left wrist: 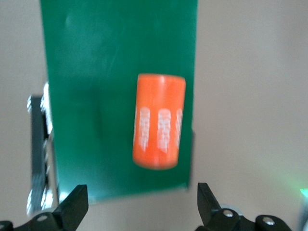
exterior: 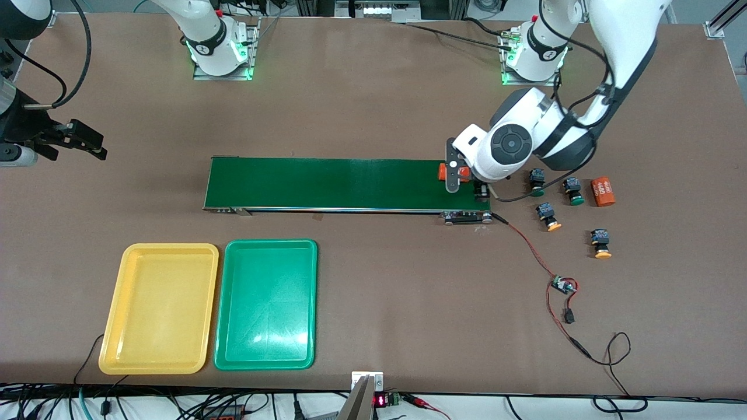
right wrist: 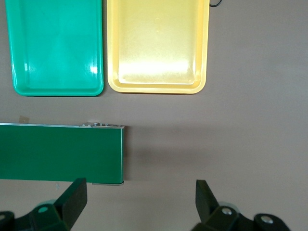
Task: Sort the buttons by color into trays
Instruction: 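Open the left gripper and withdraw it beside the buttons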
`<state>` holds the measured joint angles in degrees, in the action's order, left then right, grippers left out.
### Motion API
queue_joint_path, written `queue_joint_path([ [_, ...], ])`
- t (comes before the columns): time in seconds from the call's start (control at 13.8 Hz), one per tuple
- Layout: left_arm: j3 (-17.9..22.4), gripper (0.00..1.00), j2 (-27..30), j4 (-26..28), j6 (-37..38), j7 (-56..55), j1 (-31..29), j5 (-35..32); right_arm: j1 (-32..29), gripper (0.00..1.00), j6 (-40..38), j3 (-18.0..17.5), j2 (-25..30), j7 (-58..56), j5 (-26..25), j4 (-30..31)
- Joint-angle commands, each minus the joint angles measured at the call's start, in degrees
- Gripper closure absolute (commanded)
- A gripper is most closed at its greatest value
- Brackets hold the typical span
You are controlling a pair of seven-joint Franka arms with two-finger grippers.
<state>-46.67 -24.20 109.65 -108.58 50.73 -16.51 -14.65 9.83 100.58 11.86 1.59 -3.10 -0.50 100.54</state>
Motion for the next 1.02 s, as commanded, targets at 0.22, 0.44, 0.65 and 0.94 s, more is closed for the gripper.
queue_joint_path([
  [0.22, -1.4, 0.00, 1.1, -16.1, 20.4, -2.9, -7.9, 0.1, -0.3, 0.00, 0.3, -0.3, -4.8, 0.0, 0.3, -5.6],
  [0.44, -1.1, 0.00, 0.9, -23.2, 27.2, -10.4, -11.0, -0.2, -0.5, 0.00, 0.3, -0.3, -4.9, -0.1, 0.2, -5.8],
  [0.65, -0.8, 0.00, 1.1, -27.9, 28.0, -17.5, -13.0, -0.7, -0.5, 0.00, 0.1, -0.3, -5.0, -0.5, 0.2, -5.8],
  [0.94, -0.6, 0.00, 1.1, -33.6, 31.1, -28.5, -13.1, -0.8, -0.5, 0.00, 0.1, -0.3, -5.1, 0.0, 0.2, -5.8],
])
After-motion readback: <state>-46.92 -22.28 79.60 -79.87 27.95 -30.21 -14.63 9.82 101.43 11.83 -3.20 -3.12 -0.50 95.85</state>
